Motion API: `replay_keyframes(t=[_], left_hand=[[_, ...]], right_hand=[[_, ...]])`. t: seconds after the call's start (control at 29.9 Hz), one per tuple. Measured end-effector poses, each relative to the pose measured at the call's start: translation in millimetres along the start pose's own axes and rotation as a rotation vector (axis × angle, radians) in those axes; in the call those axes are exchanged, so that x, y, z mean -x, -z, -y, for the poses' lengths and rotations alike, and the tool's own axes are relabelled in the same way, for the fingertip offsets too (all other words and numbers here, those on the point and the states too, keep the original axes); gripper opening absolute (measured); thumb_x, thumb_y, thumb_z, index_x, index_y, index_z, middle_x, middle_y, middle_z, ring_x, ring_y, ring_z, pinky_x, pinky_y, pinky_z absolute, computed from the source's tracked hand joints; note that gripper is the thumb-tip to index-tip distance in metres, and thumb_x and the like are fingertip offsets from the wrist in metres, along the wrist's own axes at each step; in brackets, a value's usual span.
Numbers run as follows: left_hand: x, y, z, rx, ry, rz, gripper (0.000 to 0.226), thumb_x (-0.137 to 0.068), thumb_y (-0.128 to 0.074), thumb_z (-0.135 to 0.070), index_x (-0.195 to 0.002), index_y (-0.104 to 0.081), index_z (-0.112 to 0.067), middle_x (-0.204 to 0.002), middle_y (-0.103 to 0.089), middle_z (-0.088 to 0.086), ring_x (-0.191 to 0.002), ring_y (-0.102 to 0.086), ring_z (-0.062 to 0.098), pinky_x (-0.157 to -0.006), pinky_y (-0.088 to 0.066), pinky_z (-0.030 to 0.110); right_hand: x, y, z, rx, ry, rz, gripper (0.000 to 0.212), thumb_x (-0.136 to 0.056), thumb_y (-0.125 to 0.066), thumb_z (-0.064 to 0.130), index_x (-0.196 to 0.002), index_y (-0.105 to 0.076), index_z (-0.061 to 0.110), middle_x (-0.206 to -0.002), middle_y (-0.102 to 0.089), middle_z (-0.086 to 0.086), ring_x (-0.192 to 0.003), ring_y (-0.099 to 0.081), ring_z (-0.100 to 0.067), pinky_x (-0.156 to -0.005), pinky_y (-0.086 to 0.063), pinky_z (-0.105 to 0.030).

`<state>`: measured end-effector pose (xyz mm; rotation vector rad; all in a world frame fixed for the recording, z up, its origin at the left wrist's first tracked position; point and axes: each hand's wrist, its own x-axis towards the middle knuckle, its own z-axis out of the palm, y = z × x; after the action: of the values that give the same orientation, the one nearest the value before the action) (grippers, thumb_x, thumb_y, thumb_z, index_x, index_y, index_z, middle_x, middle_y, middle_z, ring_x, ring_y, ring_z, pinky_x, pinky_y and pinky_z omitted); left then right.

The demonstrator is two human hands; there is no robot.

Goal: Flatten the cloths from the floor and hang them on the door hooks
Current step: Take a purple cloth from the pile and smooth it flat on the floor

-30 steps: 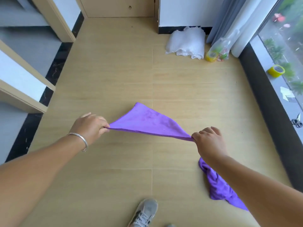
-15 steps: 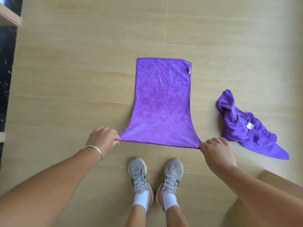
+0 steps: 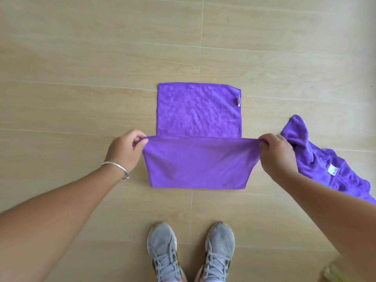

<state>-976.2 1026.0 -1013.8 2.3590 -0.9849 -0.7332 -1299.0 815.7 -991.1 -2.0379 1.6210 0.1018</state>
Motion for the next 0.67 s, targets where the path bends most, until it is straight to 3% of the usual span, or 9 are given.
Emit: replay_keyframes(t=[0.13, 0.23, 0.33, 0.4, 0.5, 0.57, 0.67], left_hand=[[-114, -27, 3, 0.115, -0.033, -0.106, 0.009, -0.086, -0.065, -0.02, -0.089, -0.065, -0.029, -0.076, -0.065, -0.003, -0.07, -0.062, 0.019, -0.072, -0.048, 0.027], [-199, -50, 13, 0.032, -0.06, -0.096, 0.008, -0.087, -0.064, -0.024, -0.094, -0.063, -0.028, -0.079, -0.068, -0.003, -0.076, -0.061, 0.018, -0.072, -0.043, 0.027], [-263, -82, 26, -0.129, -0.046, -0.079, 0.016, -0.089, -0.059, -0.019, -0.104, -0.063, -0.022, -0.088, -0.07, -0.002, -0.086, -0.061, 0.024, -0.074, -0.045, 0.03], [-284, -102, 33, -0.199, -0.062, -0.157, 0.03, -0.089, -0.052, -0.013, -0.117, -0.059, -0.02, -0.106, -0.067, 0.004, -0.1, -0.058, 0.028, -0.083, -0.047, 0.036], [-257, -127, 40, -0.237, -0.262, -0.27, 0.046, -0.087, -0.055, -0.016, -0.132, -0.048, -0.015, -0.129, -0.051, 0.014, -0.118, -0.047, 0.034, -0.098, -0.041, 0.044], [-207, -144, 45, -0.351, -0.473, -0.177, 0.057, -0.085, -0.052, -0.031, -0.139, -0.044, -0.015, -0.141, -0.044, 0.015, -0.129, -0.042, 0.033, -0.106, -0.034, 0.047], [-125, -166, 59, -0.551, -0.539, 0.072, 0.07, -0.086, -0.037, -0.056, -0.149, -0.029, -0.027, -0.156, -0.025, 0.009, -0.144, -0.023, 0.027, -0.114, -0.021, 0.054]], right_hand=[[-107, -23, 16, -0.104, -0.033, -0.171, 0.018, -0.09, -0.055, 0.016, -0.1, -0.07, 0.016, -0.101, -0.066, -0.009, -0.093, -0.057, -0.027, -0.072, -0.034, -0.028], [-187, -47, 26, -0.139, -0.062, -0.231, 0.016, -0.085, -0.062, 0.017, -0.097, -0.072, 0.016, -0.098, -0.07, -0.008, -0.091, -0.061, -0.026, -0.071, -0.039, -0.026], [-249, -81, 23, -0.122, -0.078, -0.241, 0.022, -0.086, -0.064, 0.017, -0.107, -0.067, 0.017, -0.105, -0.068, -0.007, -0.095, -0.062, -0.028, -0.078, -0.047, -0.03], [-271, -103, 18, -0.088, -0.062, -0.269, 0.033, -0.087, -0.059, 0.013, -0.12, -0.06, 0.018, -0.119, -0.061, -0.008, -0.104, -0.059, -0.028, -0.087, -0.047, -0.034], [-253, -130, 10, -0.03, 0.148, -0.364, 0.042, -0.086, -0.053, 0.011, -0.128, -0.054, 0.018, -0.131, -0.049, -0.008, -0.115, -0.051, -0.03, -0.096, -0.043, -0.04], [-213, -144, 3, 0.054, 0.44, -0.32, 0.044, -0.085, -0.057, 0.016, -0.129, -0.054, 0.017, -0.134, -0.049, -0.009, -0.119, -0.048, -0.031, -0.101, -0.039, -0.044], [-144, -168, -17, 0.295, 0.719, -0.156, 0.053, -0.089, -0.054, 0.039, -0.137, -0.05, 0.018, -0.145, -0.044, -0.012, -0.134, -0.04, -0.032, -0.111, -0.03, -0.052]])
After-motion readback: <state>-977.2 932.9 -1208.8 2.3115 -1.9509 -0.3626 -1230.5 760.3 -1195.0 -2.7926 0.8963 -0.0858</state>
